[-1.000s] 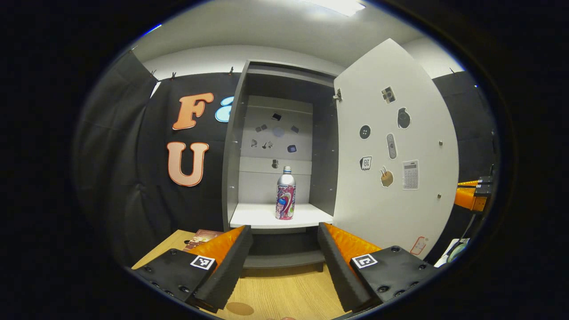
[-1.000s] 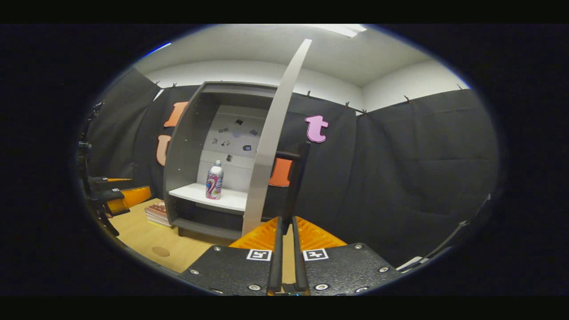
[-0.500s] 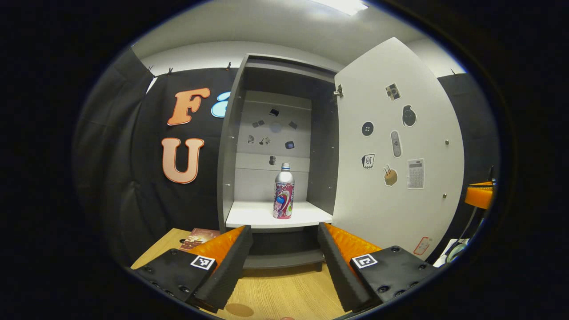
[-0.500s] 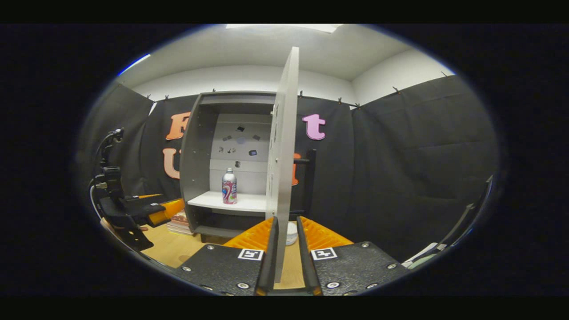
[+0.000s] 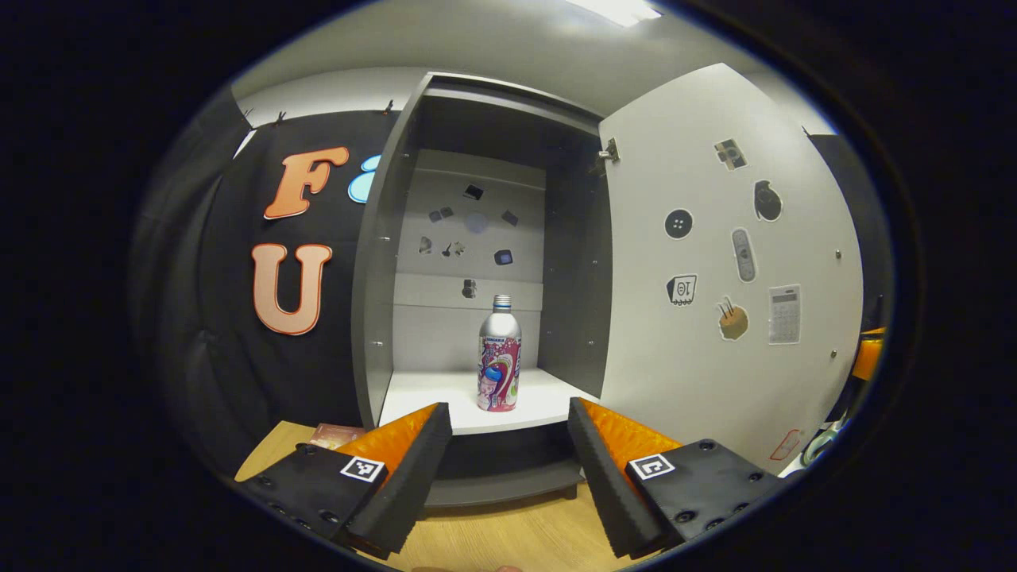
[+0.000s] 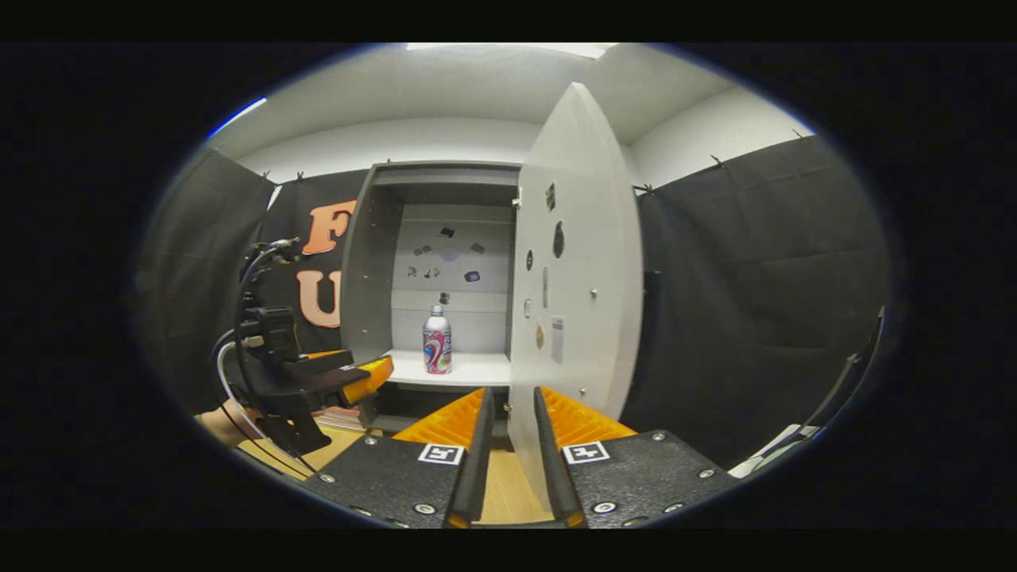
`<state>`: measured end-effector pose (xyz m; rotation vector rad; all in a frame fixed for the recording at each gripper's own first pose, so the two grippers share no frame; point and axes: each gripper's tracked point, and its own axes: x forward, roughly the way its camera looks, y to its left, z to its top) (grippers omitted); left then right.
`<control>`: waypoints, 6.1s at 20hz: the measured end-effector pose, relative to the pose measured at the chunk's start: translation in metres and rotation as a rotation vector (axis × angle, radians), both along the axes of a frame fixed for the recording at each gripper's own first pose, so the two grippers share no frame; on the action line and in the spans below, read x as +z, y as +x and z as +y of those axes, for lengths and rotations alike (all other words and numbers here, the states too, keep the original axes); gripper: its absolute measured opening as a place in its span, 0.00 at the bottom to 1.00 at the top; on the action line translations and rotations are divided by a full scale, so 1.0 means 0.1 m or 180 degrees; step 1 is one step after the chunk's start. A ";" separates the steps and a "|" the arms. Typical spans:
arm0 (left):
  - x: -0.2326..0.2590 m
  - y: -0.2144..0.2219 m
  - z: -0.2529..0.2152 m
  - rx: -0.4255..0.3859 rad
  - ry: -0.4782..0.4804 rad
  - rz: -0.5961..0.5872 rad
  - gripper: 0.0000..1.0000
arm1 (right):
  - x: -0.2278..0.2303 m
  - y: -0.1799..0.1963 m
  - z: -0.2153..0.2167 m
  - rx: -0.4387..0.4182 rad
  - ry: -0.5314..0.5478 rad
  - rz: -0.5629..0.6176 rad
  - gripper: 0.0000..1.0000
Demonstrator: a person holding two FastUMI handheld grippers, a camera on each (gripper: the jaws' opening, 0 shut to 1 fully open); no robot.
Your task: Open the cabinet door with the right hand, grasp the bottle in the cabinet with the left hand and place it on the coaster, then close the cabinet door with the right hand.
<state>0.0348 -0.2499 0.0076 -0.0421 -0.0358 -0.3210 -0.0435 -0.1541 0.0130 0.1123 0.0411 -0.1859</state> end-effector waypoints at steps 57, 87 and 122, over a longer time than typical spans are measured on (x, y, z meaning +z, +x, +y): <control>-0.25 1.99 -0.37 -0.0152 0.0212 -0.0257 0.82 | -0.41 1.26 0.44 0.0356 0.0159 0.0016 0.94; -1.60 -0.66 1.18 -0.0092 0.0148 -0.0332 0.82 | -0.69 0.43 1.01 -0.0164 0.0150 0.0055 0.93; -3.70 -0.81 1.30 0.0375 0.0440 0.0514 0.87 | -1.63 0.05 1.05 0.0292 0.0277 0.0673 0.94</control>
